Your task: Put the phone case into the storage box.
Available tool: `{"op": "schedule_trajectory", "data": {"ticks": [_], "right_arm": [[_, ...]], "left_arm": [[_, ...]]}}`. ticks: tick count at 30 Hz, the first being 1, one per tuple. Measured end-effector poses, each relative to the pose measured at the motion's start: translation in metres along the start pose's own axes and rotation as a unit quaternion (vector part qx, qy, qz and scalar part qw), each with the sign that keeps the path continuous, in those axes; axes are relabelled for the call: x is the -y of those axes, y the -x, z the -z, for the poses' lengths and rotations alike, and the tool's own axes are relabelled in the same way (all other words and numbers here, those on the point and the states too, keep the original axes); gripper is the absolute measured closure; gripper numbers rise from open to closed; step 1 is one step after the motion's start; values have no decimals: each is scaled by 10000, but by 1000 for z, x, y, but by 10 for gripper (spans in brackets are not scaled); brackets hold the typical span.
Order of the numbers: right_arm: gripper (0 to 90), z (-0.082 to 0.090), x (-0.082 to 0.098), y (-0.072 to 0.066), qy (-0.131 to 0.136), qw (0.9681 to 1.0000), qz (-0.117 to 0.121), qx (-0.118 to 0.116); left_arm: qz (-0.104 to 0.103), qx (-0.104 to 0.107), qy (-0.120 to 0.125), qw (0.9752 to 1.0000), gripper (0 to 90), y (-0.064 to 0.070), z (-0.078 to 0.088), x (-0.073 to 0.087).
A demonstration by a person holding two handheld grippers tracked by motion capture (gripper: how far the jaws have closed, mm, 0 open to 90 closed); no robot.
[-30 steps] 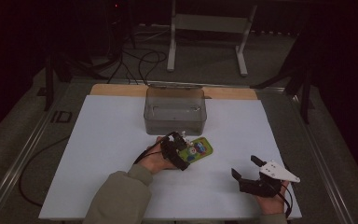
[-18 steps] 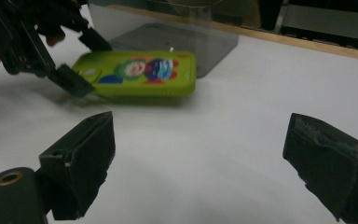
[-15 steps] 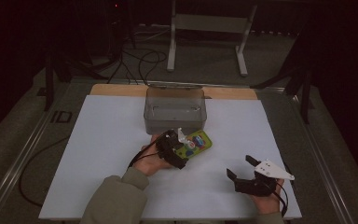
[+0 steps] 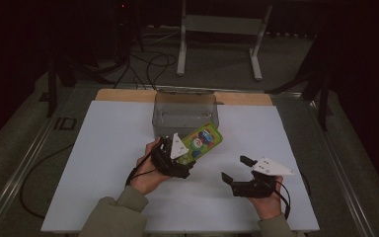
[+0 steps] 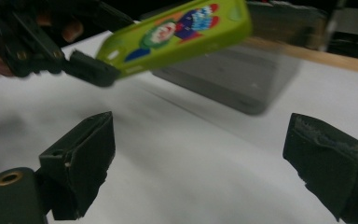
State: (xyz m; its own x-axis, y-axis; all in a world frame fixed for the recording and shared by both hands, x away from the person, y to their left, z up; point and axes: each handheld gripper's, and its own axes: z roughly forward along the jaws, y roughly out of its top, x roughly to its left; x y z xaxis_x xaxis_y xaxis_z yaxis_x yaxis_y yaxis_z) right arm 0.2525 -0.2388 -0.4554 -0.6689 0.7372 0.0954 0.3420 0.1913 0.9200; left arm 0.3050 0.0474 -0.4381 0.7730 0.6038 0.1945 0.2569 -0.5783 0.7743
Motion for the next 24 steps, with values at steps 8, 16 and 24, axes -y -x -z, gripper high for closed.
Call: {"op": "schedule_trajectory", "data": {"ticks": [8, 16, 24], "right_arm": [[93, -25, -30, -9, 57, 9988, -113, -475], [317, -47, -49, -16, 0, 9942, -631, -867], [612, -57, -52, -17, -91, 9834, -1491, -1034]], "left_arm": [[-124, -31, 458, 9989, 161, 10, 15, -1], [-44, 22, 758, 9971, 161, 14, 19, -2], [61, -52, 831, 9965, 161, 15, 19, 1]]}}
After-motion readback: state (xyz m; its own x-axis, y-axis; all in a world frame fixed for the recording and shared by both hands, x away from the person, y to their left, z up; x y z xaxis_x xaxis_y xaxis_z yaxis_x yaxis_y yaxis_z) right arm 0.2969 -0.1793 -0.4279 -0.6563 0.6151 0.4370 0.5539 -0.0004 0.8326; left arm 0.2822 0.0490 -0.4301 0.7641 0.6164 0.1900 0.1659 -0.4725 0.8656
